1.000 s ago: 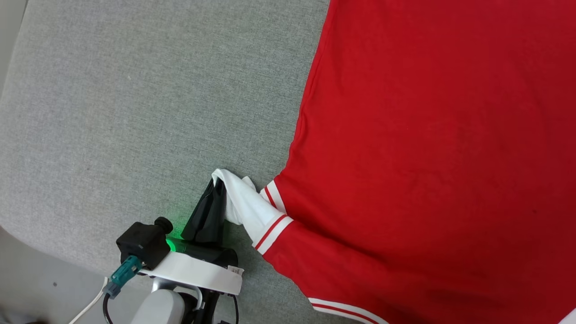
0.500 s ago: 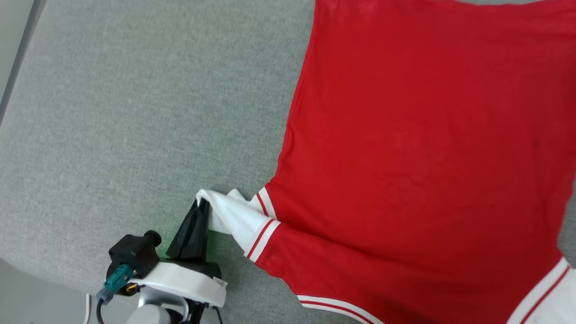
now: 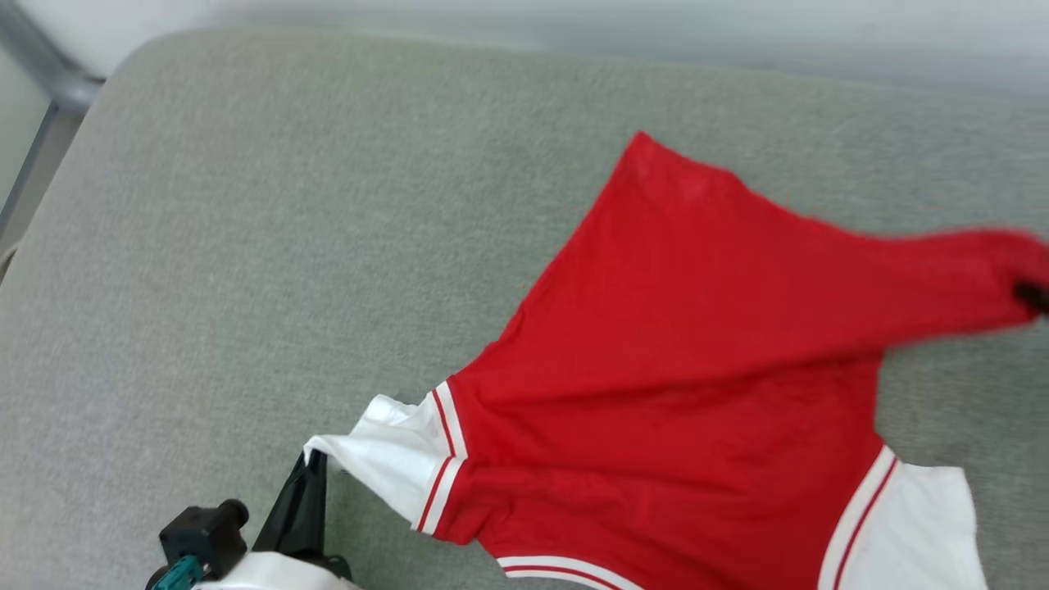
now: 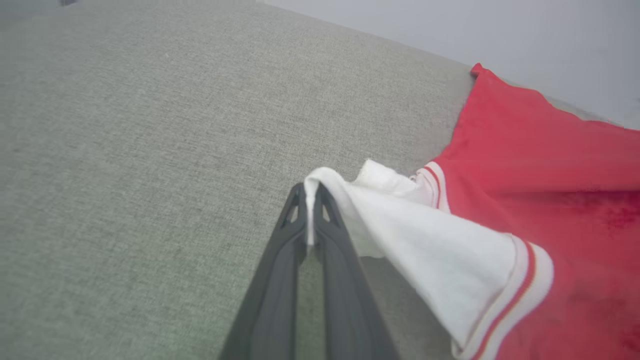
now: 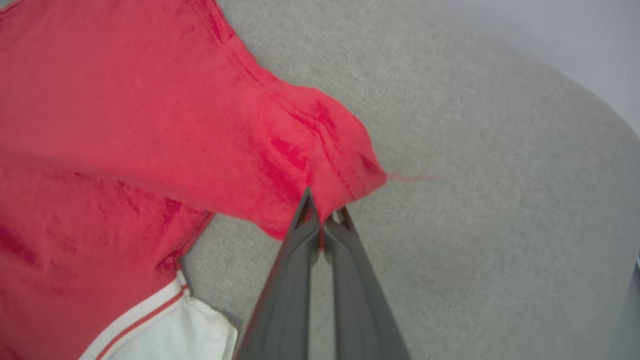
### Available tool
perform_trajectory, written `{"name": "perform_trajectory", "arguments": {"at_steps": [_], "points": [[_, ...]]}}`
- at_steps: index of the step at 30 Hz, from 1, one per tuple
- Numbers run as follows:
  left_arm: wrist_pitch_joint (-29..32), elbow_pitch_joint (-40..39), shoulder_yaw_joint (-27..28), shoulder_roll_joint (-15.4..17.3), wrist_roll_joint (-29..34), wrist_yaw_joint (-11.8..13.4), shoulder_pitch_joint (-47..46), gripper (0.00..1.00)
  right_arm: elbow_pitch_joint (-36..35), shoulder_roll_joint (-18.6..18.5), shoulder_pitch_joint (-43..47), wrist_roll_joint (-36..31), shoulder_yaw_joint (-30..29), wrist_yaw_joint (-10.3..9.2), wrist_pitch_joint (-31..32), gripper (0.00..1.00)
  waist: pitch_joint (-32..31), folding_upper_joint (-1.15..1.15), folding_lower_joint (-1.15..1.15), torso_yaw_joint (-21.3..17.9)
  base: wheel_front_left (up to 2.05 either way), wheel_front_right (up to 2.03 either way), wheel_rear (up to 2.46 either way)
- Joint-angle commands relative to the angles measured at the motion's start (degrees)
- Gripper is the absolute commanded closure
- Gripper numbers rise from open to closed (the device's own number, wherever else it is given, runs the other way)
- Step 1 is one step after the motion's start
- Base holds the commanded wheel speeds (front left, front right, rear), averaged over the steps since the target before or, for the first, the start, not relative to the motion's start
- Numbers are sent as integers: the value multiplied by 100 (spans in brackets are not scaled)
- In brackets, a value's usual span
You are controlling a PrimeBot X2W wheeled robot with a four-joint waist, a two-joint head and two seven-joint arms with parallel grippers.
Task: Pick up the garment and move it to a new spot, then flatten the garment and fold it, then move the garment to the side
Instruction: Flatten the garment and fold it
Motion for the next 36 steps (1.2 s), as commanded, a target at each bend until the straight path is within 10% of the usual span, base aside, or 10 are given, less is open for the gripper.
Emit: {"name": "perform_trajectory", "arguments": {"at_steps": [1, 24, 25, 27, 36], "points": [[21, -41, 58, 70, -33, 45, 108, 100, -138, -91, 452, 79, -82, -6, -64, 100, -313, 0, 1, -281, 0, 0, 0], [182, -148, 100, 279, -129, 157, 430, 100, -54, 861, 4262, 131, -542, -4, -454, 100, -645, 0, 1, -789, 0, 0, 0], [174, -144, 109, 289, -135, 167, 442, 100, -43, 895, 4169, 129, -584, -4, -529, 91, -653, 0, 1, -814, 0, 0, 0], [177, -146, 107, 306, -135, 179, 473, 100, -83, 909, 3959, 91, -710, -8, -680, 0, -677, 0, 1, -846, 0, 0, 0], [191, -228, 59, 315, -145, 208, 470, 100, -1017, 700, 2919, 3, -1291, -5, -1141, 0, -674, 0, 1, -811, 0, 0, 0]]}}
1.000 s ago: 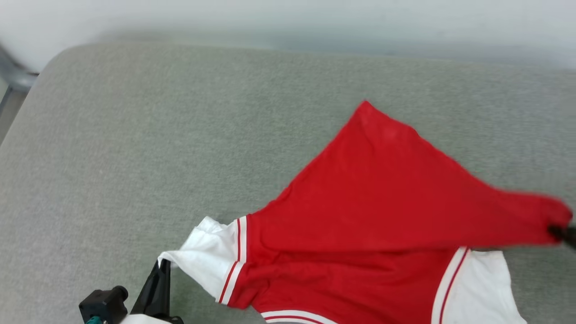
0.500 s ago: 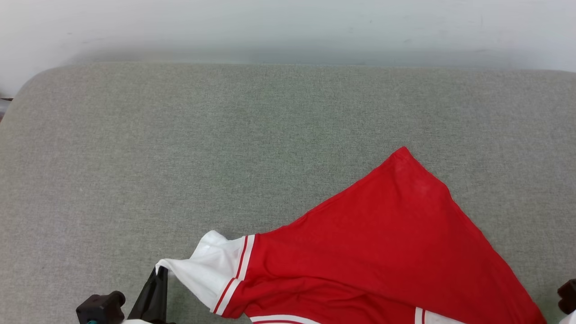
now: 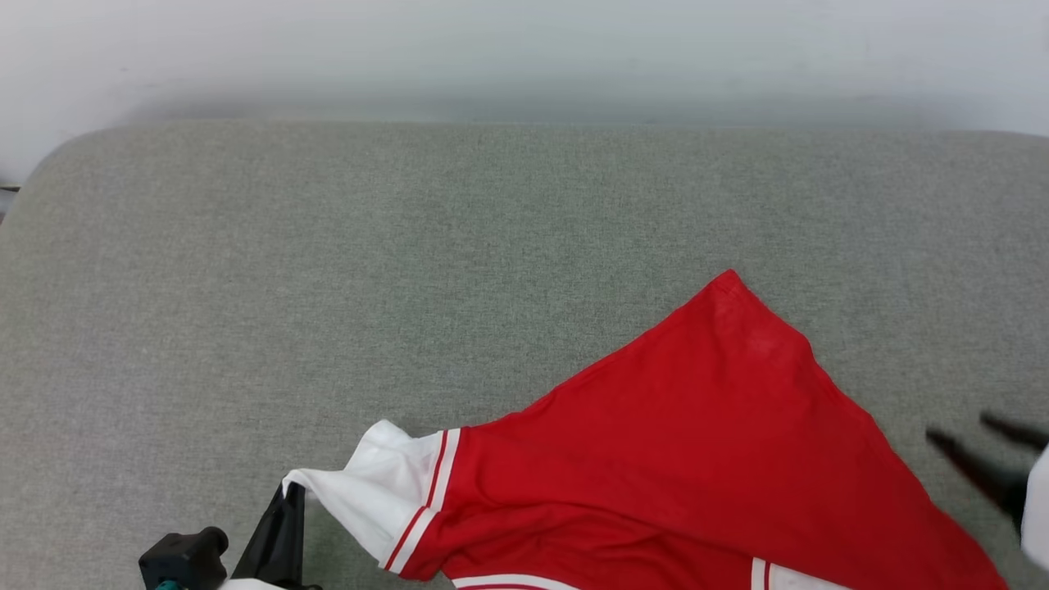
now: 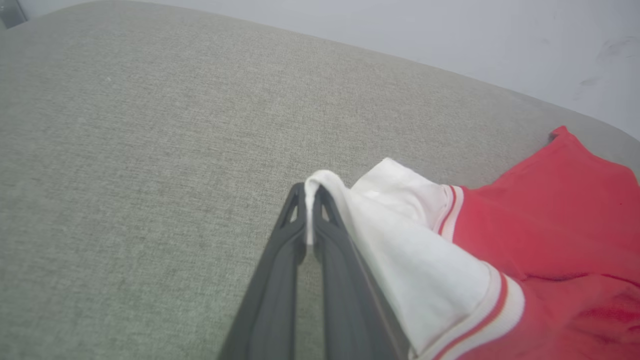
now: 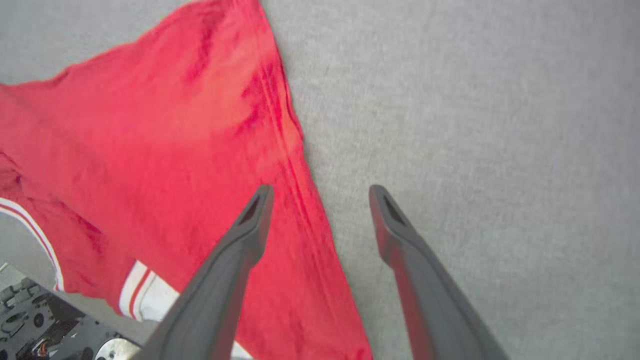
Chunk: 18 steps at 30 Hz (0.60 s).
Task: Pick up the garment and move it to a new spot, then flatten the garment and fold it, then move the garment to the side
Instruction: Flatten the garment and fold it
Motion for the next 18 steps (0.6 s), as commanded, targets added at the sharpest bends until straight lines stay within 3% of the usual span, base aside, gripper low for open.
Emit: {"name": "perform_trajectory", "arguments": {"at_steps": [1, 10, 18], "points": [[-12, -38, -14, 7, -1, 19, -3, 100, -247, -13, -438, -99, -80, -4, -13, 0, 64, 0, 0, 26, 0, 0, 0], [-25, -97, -175, -62, 63, -29, -305, 100, -557, 101, -2019, -411, 379, -4, 589, 0, 430, 0, 0, 268, 0, 0, 0], [-98, -95, -346, -167, 155, -94, -717, 100, 133, 313, -3548, -599, 1362, -4, 1692, 0, 906, 0, 0, 587, 0, 0, 0]]}}
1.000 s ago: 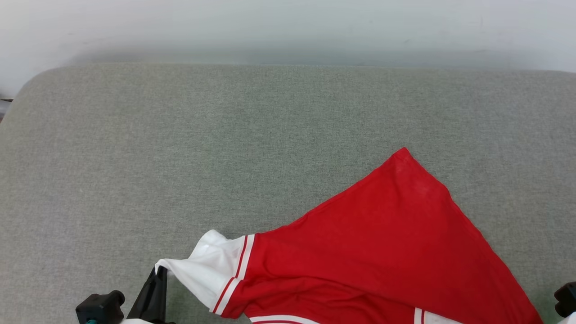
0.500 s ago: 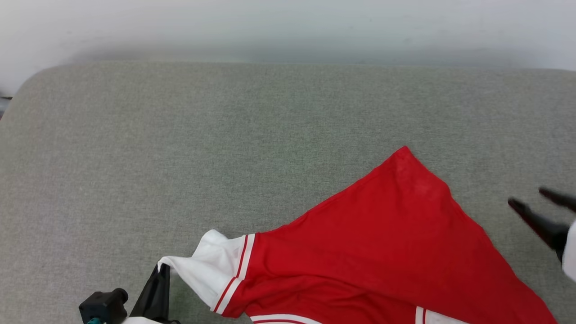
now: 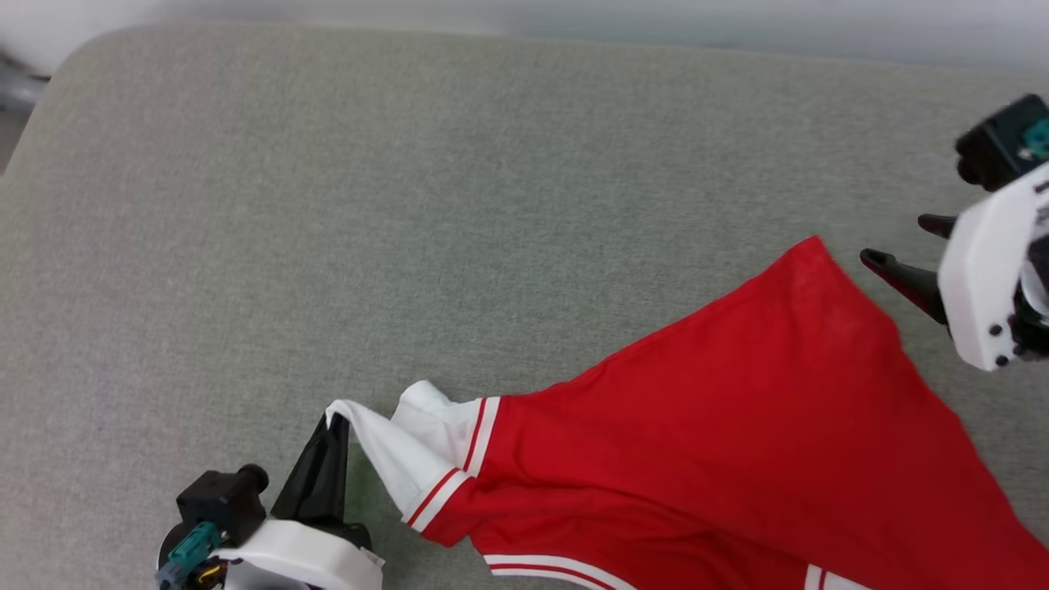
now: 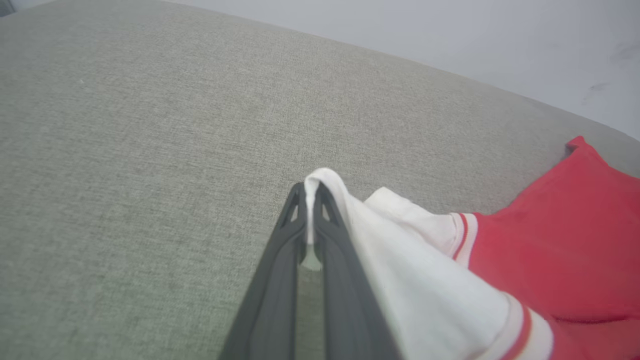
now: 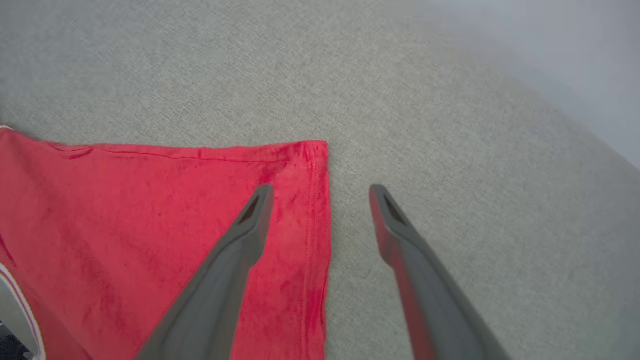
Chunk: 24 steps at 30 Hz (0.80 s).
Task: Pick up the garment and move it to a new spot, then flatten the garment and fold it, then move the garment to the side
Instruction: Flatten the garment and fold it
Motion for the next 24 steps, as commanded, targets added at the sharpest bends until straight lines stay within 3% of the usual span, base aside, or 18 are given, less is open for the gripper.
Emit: {"name": "perform_trajectory", "arguments": {"at_steps": [1, 7, 13, 14, 17, 18, 19, 20, 24], "points": [[-41, 6, -31, -21, 50, -15, -105, 100, 138, 50, -217, -50, 156, -4, 155, 0, 175, 0, -1, 154, 0, 0, 0], [-105, 13, -117, -132, 96, -56, -344, 100, 797, 142, -883, -211, 825, -5, 540, 0, 478, 0, -1, 356, 0, 0, 0], [-152, 25, -200, -221, 145, -105, -556, 100, 1499, 182, -1205, -334, 1345, -4, 473, 0, 785, 0, -1, 490, 0, 0, 0], [-186, 79, -221, -264, 184, -144, -675, 100, 2004, 214, -1118, -281, 2040, -3, 360, 0, 901, 0, -1, 535, 0, 0, 0], [-191, 115, -227, -282, 187, -157, -699, 100, 2219, 280, -1094, -129, 2273, -3, 166, 0, 910, 0, -1, 537, 0, 0, 0], [-193, 133, -221, -280, 186, -155, -702, 100, 2281, 285, -1107, -94, 2331, -3, 102, 41, 900, 0, -1, 531, 0, 0, 0], [-192, 149, -214, -279, 185, -155, -702, 100, 2329, 289, -1133, -63, 2376, -3, 7, 74, 882, 0, -1, 525, 0, 0, 0], [-196, 166, -206, -278, 183, -154, -695, 100, 2367, 288, -1162, -14, 2406, -3, -85, 100, 855, 0, -1, 515, 0, 0, 0], [-202, 253, -174, -242, 173, -136, -614, 100, 2417, 279, -1354, 205, 2367, -3, -595, 100, 678, 0, -1, 450, 0, 0, 0]]}}
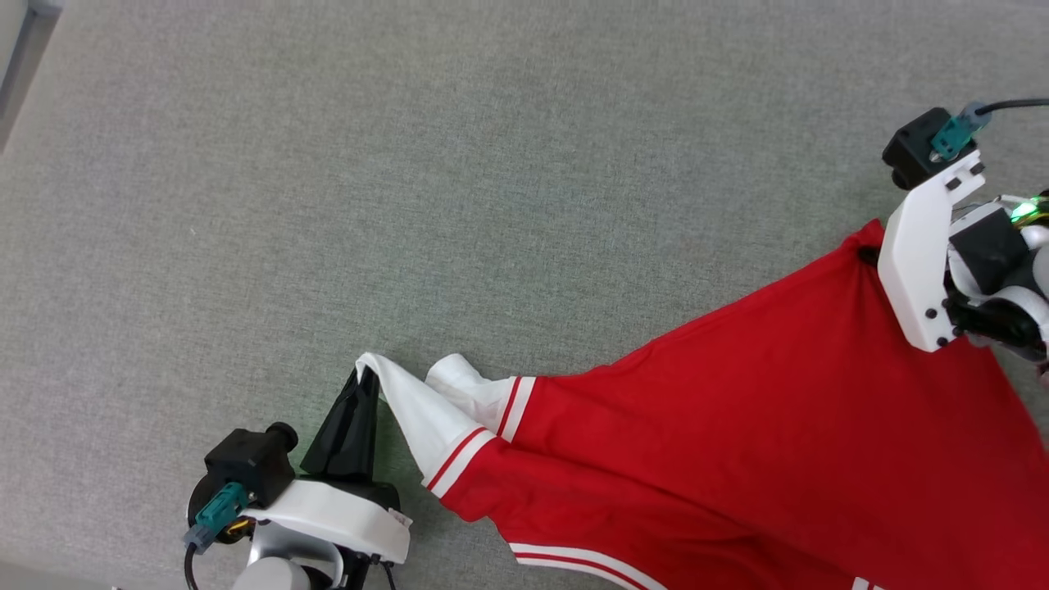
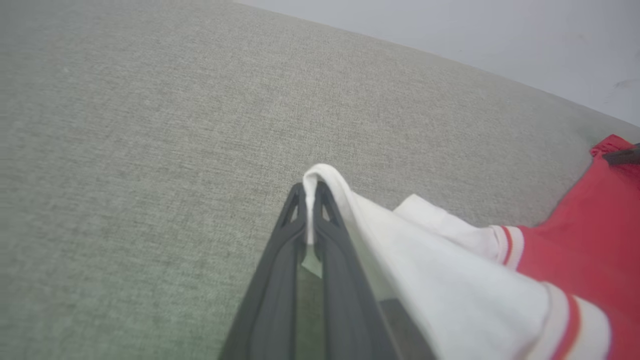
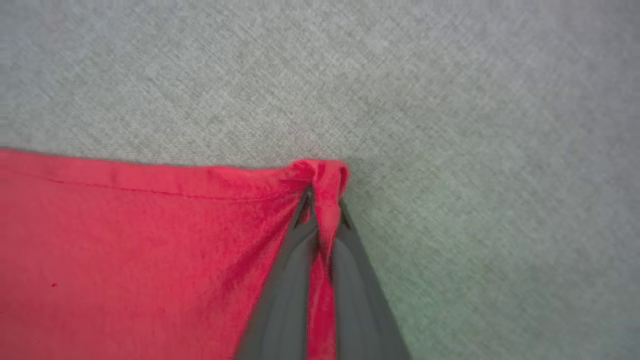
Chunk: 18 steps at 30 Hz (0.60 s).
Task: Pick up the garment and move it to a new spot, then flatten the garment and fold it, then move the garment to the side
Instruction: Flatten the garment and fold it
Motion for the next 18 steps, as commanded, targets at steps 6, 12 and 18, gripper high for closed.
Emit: {"name": "perform_trajectory", "arguments": {"at_steps": [6, 12, 18], "points": [[-15, -2, 38, 181, 70, 21, 110, 100, -52, 20, -60, 335, 183, -2, -775, 100, -484, 0, 0, -227, 0, 0, 0], [95, -286, 104, 429, 152, 45, 21, 100, -343, -163, 56, 511, 145, -3, -1611, 100, -974, 0, 0, -410, 0, 0, 0], [235, -824, 195, 642, 216, 94, -241, 100, -683, -273, 349, 657, -218, -3, -2366, 100, -1431, 0, 0, -612, 0, 0, 0]]}}
